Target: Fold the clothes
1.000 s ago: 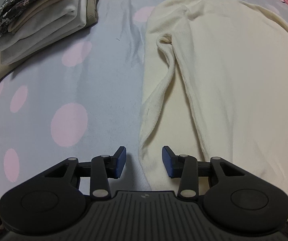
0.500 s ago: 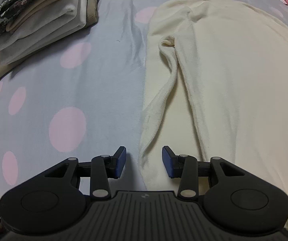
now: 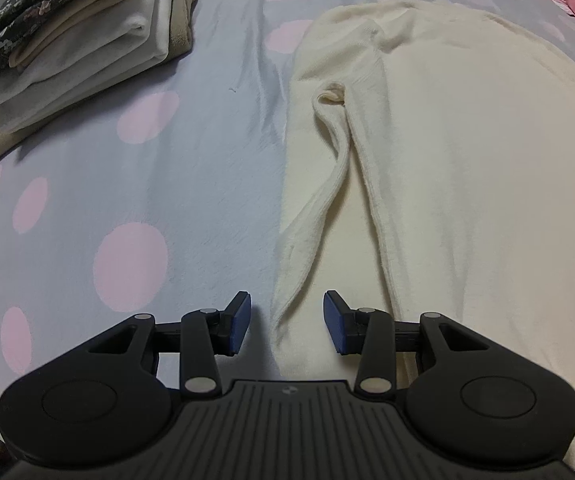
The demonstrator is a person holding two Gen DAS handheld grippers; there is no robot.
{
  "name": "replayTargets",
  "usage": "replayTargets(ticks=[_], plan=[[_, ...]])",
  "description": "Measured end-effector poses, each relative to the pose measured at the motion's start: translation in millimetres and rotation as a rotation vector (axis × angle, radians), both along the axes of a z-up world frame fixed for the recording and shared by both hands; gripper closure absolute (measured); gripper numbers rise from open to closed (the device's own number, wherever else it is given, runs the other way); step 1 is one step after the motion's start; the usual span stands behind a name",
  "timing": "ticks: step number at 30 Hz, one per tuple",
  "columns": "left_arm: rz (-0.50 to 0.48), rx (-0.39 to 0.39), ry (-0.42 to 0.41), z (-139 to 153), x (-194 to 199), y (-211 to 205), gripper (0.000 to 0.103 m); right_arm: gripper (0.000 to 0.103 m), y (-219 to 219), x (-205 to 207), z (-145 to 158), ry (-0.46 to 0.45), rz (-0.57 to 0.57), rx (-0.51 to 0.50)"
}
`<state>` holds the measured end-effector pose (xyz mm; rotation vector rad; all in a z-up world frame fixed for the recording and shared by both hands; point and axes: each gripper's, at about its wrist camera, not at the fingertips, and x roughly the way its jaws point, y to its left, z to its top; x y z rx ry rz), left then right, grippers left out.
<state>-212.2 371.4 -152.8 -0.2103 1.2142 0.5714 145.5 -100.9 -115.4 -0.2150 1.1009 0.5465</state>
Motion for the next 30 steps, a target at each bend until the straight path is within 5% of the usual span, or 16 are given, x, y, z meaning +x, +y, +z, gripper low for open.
replayTargets(ticks=[8, 11, 15, 16, 17, 19, 30], plan=[[-0.031, 0.035, -0.016, 10, 2, -10, 0.065, 0.060, -4, -25, -23, 0.153, -0.014, 0.010], [-0.034, 0.043, -0.019, 12, 2, -13, 0.065, 0.045, -5, -34, -31, 0.209, -0.024, 0.013], [-0.032, 0.050, -0.013, 14, 1, -13, 0.065, 0.045, -4, -43, -47, 0.296, -0.026, -0.003], [-0.032, 0.051, -0.012, 14, 1, -13, 0.065, 0.056, -2, -45, -52, 0.319, -0.024, -0.010], [-0.031, 0.053, -0.011, 15, 0, -14, 0.065, 0.078, -2, -47, -54, 0.338, -0.021, -0.005], [-0.031, 0.056, -0.008, 16, 0, -14, 0.065, 0.099, -1, -53, -54, 0.346, -0.016, -0.002], [-0.044, 0.074, -0.009, 19, 4, -16, 0.065, 0.100, -40, -33, 44, 0.152, -0.096, 0.036]])
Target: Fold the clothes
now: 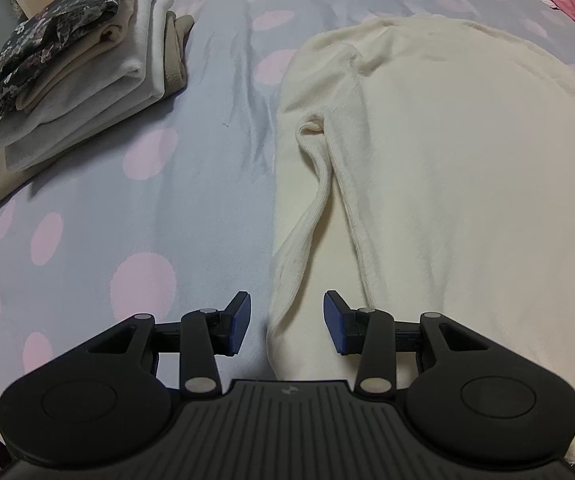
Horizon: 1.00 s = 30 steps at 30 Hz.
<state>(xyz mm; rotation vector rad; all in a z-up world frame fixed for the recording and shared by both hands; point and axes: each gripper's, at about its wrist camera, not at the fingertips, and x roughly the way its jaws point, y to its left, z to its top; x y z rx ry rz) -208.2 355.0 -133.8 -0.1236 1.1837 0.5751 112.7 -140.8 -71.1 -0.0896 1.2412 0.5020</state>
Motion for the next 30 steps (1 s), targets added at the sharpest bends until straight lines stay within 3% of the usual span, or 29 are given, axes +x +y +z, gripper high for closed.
replayTargets(ticks=[5, 9, 17, 25, 27, 29, 30], plan=[[0.007, 0.005, 0.006, -1, 0, 2, 0.065, 0.100, -30, 29, 37, -0.079, -0.047, -0.061], [0.015, 0.011, 0.016, -3, 1, 5, 0.064, 0.100, -58, 55, 44, -0.080, -0.098, -0.142], [0.024, 0.013, 0.030, -7, 1, 9, 0.064, 0.100, -88, 94, 4, -0.029, -0.193, -0.290], [0.023, -0.006, 0.031, -9, -3, 9, 0.061, 0.099, -83, 117, -33, -0.028, -0.255, -0.320], [0.021, -0.022, 0.026, -8, -3, 9, 0.060, 0.092, -72, 119, -33, -0.054, -0.228, -0.347], [0.021, -0.038, 0.022, -7, -4, 10, 0.059, 0.073, -61, 114, -26, -0.130, -0.195, -0.379], [0.023, -0.049, 0.024, -7, -5, 11, 0.058, 0.073, -53, 109, -19, -0.170, -0.169, -0.372]])
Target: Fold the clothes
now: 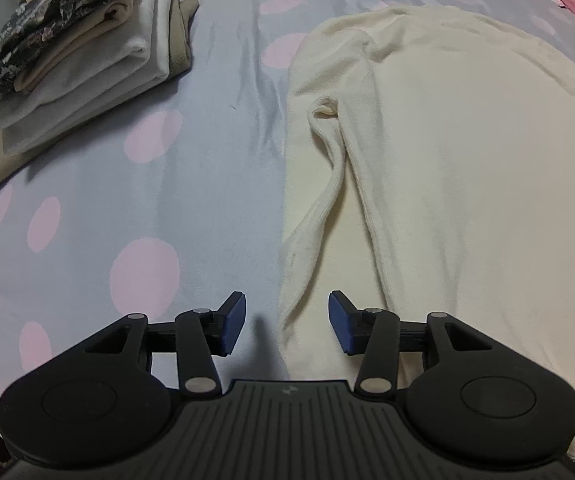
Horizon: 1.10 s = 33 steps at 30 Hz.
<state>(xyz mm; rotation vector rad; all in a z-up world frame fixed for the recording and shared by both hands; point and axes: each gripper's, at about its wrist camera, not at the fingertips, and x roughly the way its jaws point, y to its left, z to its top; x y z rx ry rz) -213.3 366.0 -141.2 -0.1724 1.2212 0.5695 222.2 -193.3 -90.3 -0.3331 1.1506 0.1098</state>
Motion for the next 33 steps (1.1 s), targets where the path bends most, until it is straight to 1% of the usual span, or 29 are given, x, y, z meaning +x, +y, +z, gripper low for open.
replayTargets(ticks=[2, 4, 7, 9, 10, 12, 13, 15, 16, 19, 23, 27, 29, 32, 33], plan=[[0.011, -0.018, 0.007, -2, -2, 2, 0.058, 0.073, 16, -9, 11, -0.045, 0.047, 0.040], [0.023, -0.032, 0.013, -5, -4, 5, 0.058, 0.071, 39, -21, 19, -0.073, 0.087, 0.101], [0.035, -0.056, 0.016, -9, -5, 6, 0.058, 0.068, 82, -37, 22, -0.083, 0.171, 0.175], [0.040, -0.074, 0.029, -14, -5, 6, 0.060, 0.067, 100, -47, 17, -0.073, 0.229, 0.168], [0.041, -0.084, 0.036, -17, -5, 6, 0.070, 0.066, 109, -52, 14, -0.067, 0.258, 0.164], [0.042, -0.102, 0.043, -22, -5, 4, 0.084, 0.066, 128, -62, 9, -0.056, 0.316, 0.157], [0.044, -0.102, 0.045, -23, -5, 3, 0.090, 0.065, 137, -67, 6, -0.051, 0.345, 0.153], [0.050, -0.077, 0.044, -22, -5, 3, 0.102, 0.065, 156, -77, 1, -0.040, 0.403, 0.146], [0.056, -0.073, 0.038, -20, -6, 4, 0.102, 0.065, 165, -82, -1, -0.035, 0.432, 0.142], [0.105, -0.079, -0.024, -2, -10, 16, 0.102, 0.065, 193, -98, -9, -0.018, 0.519, 0.131], [0.142, -0.043, -0.128, 42, -10, 30, 0.102, 0.065, 229, -117, -19, 0.004, 0.632, 0.117], [0.103, 0.051, -0.211, 98, 4, 26, 0.102, 0.065, 225, -115, -21, 0.027, 0.620, 0.129], [0.073, 0.082, -0.245, 121, 15, 19, 0.102, 0.065, 223, -115, -22, 0.038, 0.614, 0.135], [-0.025, 0.089, -0.268, 139, 39, -3, 0.102, 0.065, 223, -121, -22, 0.039, 0.623, 0.139], [-0.052, 0.081, -0.261, 135, 46, -12, 0.102, 0.065, 223, -122, -22, 0.040, 0.627, 0.140]])
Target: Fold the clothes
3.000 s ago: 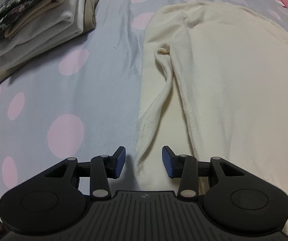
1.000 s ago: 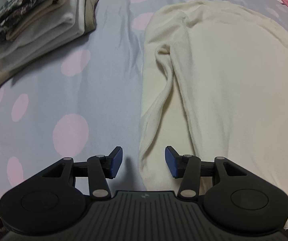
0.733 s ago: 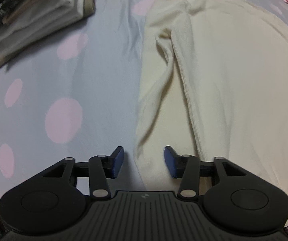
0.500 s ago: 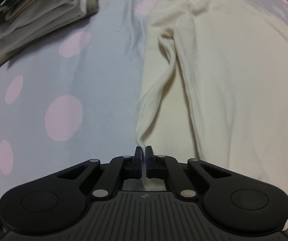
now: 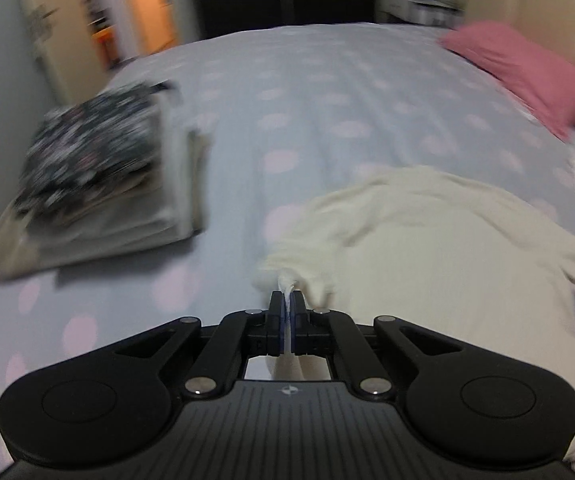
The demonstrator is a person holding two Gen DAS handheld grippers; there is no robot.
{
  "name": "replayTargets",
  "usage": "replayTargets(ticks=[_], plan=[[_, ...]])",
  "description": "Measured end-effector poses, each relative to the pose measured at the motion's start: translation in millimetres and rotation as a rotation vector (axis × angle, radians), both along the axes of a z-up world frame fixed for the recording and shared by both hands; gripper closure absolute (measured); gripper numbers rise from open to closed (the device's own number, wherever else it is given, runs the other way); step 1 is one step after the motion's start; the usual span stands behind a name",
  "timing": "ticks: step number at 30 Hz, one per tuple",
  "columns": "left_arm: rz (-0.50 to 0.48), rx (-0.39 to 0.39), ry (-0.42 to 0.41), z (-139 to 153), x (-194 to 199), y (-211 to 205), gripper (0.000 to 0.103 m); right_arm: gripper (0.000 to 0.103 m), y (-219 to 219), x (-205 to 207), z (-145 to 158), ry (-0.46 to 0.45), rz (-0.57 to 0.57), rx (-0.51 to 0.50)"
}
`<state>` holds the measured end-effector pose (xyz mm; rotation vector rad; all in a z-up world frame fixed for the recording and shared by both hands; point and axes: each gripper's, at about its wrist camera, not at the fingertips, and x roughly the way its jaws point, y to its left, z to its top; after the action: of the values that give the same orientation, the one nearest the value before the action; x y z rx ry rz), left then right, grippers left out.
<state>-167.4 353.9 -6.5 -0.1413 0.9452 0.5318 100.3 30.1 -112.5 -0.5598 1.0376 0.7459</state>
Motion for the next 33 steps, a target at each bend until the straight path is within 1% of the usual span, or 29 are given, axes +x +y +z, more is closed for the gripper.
replayTargets(ticks=[9, 11, 13, 14, 15, 18, 20, 22, 23, 24, 25, 26, 27, 29, 31, 33], plan=[[-0.138, -0.136, 0.088, -91, 35, -60, 0.102, 0.064, 1, -1, -3, 0.005, 0.014, -0.004], [-0.126, -0.179, 0.095, -111, 32, -62, 0.101, 0.063, 2, -2, -6, 0.005, 0.017, -0.008], [-0.114, -0.217, 0.108, -122, 25, -65, 0.100, 0.063, 1, -3, -8, 0.005, 0.019, -0.013], [-0.115, -0.223, 0.120, -127, 22, -65, 0.100, 0.063, 2, -3, -8, 0.004, 0.021, -0.015], [-0.115, -0.229, 0.132, -132, 20, -66, 0.097, 0.063, 2, -4, -8, 0.003, 0.023, -0.016], [-0.117, -0.246, 0.162, -144, 13, -65, 0.096, 0.059, 3, -5, -9, 0.000, 0.029, -0.020], [-0.121, -0.267, 0.154, -141, 7, -63, 0.093, 0.058, 4, -6, -10, -0.002, 0.032, -0.023], [-0.134, -0.263, 0.143, -131, -2, -62, 0.082, 0.057, 4, -7, -10, -0.003, 0.034, -0.023], [-0.142, -0.256, 0.137, -124, -7, -61, 0.079, 0.057, 4, -7, -10, -0.004, 0.035, -0.023], [-0.150, -0.248, 0.131, -117, -12, -61, 0.071, 0.057, 3, -8, -10, -0.004, 0.035, -0.025], [-0.158, -0.240, 0.125, -111, -17, -61, 0.059, 0.057, 4, -8, -11, -0.005, 0.034, -0.027], [-0.167, -0.232, 0.119, -104, -23, -60, 0.054, 0.057, 4, -8, -11, -0.005, 0.033, -0.028], [-0.171, -0.223, 0.113, -97, -28, -58, 0.052, 0.056, 5, -8, -11, -0.005, 0.032, -0.029], [-0.158, -0.201, 0.103, -83, -38, -48, 0.052, 0.056, 6, -8, -11, -0.006, 0.031, -0.031], [-0.107, -0.199, 0.083, -71, -46, -30, 0.052, 0.056, 7, -9, -12, -0.006, 0.033, -0.034], [-0.025, -0.202, 0.070, -68, -50, -9, 0.052, 0.056, 7, -10, -12, -0.007, 0.040, -0.037]])
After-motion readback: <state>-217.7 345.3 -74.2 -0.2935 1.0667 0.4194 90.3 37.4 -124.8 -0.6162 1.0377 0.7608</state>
